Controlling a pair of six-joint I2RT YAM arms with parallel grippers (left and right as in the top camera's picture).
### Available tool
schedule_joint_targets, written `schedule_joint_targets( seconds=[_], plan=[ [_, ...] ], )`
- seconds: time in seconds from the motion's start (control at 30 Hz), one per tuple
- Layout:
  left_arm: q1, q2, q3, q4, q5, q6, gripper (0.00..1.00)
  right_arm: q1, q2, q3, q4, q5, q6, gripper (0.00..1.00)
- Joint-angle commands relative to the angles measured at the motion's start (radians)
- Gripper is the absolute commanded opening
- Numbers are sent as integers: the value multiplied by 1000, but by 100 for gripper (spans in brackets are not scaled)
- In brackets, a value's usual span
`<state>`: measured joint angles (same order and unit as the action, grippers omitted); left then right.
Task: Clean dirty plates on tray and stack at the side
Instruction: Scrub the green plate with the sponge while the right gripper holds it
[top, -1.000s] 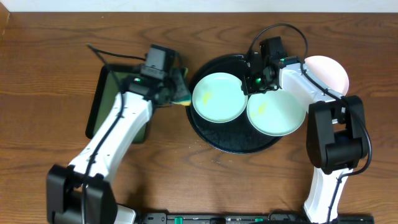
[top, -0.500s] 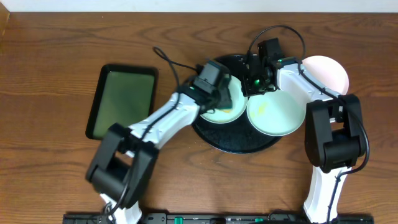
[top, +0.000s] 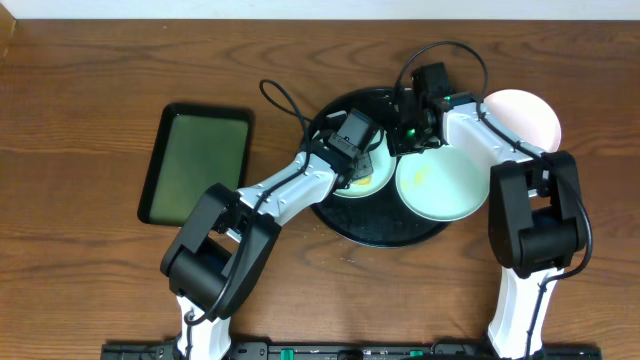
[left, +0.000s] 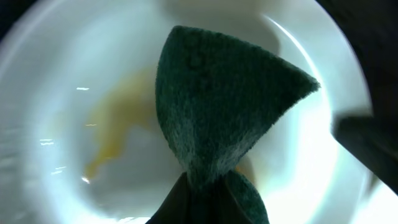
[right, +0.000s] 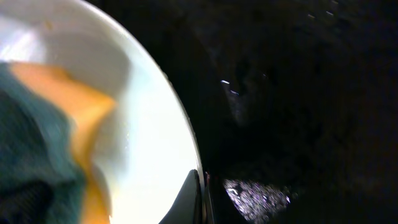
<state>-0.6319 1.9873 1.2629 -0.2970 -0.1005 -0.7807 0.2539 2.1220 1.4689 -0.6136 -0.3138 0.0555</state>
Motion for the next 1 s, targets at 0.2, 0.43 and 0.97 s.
schedule_joint_targets(
  seconds=[0.2,0.43,0.97],
  plan=[
    [35,-50,-15,-89,-412,114,8,5,10,-24,-2,37,-13,1],
    [34,-94,-15,-17,-145,113,8,5,10,-25,1,37,-13,1],
    [31,7,-15,117,50,-48,8,10,10,-25,0,37,-12,1]
  ],
)
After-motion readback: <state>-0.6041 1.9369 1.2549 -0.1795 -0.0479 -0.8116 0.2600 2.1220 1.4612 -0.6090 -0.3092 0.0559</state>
